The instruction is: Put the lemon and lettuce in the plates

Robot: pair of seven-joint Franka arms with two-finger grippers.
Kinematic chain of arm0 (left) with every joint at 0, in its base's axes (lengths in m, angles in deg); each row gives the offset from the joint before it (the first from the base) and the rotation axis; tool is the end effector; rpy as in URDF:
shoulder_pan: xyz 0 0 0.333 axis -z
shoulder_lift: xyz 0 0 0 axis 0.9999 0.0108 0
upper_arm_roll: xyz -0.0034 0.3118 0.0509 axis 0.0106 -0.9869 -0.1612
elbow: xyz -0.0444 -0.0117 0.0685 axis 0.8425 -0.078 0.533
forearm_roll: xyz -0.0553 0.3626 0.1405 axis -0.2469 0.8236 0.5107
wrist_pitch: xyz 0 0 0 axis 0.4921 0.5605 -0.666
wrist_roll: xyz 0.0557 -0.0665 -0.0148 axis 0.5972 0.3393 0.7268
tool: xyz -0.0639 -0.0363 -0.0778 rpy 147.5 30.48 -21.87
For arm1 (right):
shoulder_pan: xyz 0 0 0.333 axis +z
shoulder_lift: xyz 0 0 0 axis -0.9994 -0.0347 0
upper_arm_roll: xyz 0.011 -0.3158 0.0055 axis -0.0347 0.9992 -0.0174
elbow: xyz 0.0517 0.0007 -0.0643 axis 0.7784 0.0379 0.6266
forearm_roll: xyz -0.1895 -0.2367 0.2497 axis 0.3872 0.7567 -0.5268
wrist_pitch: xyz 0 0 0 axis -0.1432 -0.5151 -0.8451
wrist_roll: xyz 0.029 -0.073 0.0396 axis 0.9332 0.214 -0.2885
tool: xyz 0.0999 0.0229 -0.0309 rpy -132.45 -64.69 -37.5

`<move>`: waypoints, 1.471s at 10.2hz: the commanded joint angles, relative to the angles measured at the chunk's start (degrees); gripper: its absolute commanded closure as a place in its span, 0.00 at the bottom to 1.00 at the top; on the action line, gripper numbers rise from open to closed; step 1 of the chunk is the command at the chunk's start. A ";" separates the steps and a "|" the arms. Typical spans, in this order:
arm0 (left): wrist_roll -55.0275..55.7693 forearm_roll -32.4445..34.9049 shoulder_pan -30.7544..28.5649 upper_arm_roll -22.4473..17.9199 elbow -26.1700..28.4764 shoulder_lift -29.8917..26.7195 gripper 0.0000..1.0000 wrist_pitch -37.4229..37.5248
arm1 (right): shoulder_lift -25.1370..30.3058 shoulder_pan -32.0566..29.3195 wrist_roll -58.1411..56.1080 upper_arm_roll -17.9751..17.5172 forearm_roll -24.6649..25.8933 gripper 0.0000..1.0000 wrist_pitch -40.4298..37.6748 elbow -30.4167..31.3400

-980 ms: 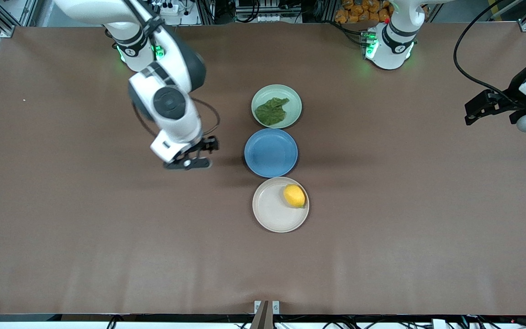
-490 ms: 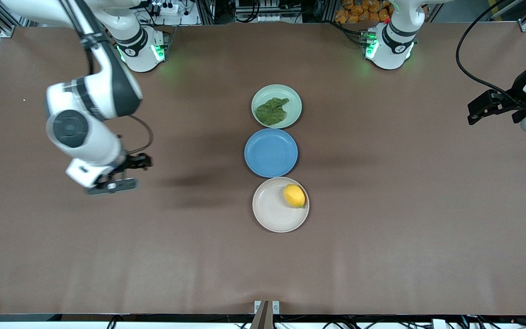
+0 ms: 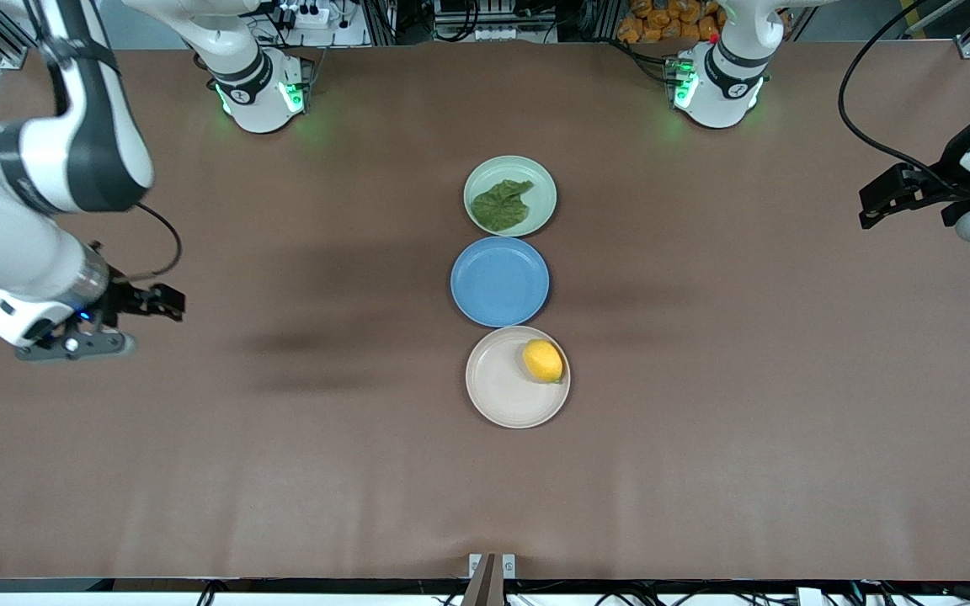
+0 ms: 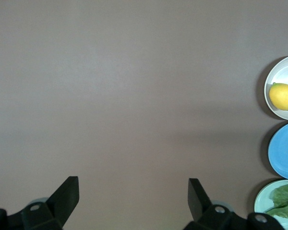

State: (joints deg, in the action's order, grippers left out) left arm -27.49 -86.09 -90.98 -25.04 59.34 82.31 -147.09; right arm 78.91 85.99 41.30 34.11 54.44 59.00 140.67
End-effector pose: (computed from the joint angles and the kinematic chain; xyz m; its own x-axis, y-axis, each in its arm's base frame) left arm 0.5564 -0.0520 0.6420 1.0000 0.0011 0.0094 0.0016 -0.9989 -0.0478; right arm 0.6083 0.0179 0.4683 0.9935 0.0994 -0.0545 0.1036 -0.9915 0.0793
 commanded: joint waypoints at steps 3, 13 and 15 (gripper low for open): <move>-1.58 0.60 -0.34 0.08 -0.50 -0.98 0.00 1.69 | 5.44 0.17 -1.65 2.32 -1.91 0.00 -10.52 -4.90; -1.76 0.42 -0.78 0.17 -0.59 -1.77 0.00 2.57 | 7.89 3.69 4.39 8.21 -7.63 0.00 -21.27 -17.59; -1.76 0.42 -0.78 0.17 -0.59 -1.77 0.00 2.57 | 7.90 3.69 3.62 8.30 -7.54 0.00 -21.27 -17.42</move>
State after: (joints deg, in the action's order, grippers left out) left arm -27.59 -86.09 -91.28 -25.14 59.06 81.09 -145.47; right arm 86.10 89.51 44.15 42.03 47.62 38.45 123.22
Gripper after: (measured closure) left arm 0.000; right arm 0.000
